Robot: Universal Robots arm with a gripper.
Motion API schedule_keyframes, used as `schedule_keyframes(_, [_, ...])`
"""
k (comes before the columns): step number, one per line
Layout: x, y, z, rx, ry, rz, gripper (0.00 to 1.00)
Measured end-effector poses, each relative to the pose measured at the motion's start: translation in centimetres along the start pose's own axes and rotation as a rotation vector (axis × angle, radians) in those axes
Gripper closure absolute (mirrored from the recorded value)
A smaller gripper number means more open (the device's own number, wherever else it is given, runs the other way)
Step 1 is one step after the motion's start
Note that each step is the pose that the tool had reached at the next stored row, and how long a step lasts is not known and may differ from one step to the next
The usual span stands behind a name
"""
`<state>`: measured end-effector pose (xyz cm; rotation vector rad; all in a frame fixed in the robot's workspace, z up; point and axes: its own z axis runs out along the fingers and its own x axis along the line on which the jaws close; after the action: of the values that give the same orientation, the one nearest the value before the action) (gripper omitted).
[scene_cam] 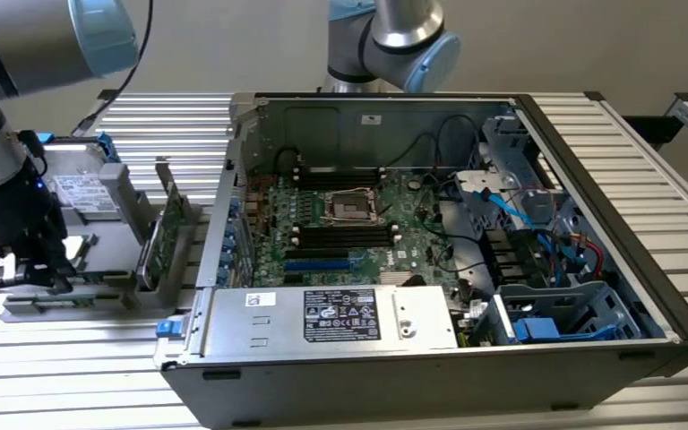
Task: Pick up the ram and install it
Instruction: 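Pick up the ram and move it above insertion slot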
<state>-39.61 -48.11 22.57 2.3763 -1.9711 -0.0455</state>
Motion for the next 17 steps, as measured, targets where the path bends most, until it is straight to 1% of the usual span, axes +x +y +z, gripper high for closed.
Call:
schedule_keyframes(8, [0.5,-0.02,1.36,-0.0001,0.0001,0.000,0.69])
schedule_keyframes(17, [1.3,-0.56,1.96,0.0001,-0.0008,0.004,0.69])
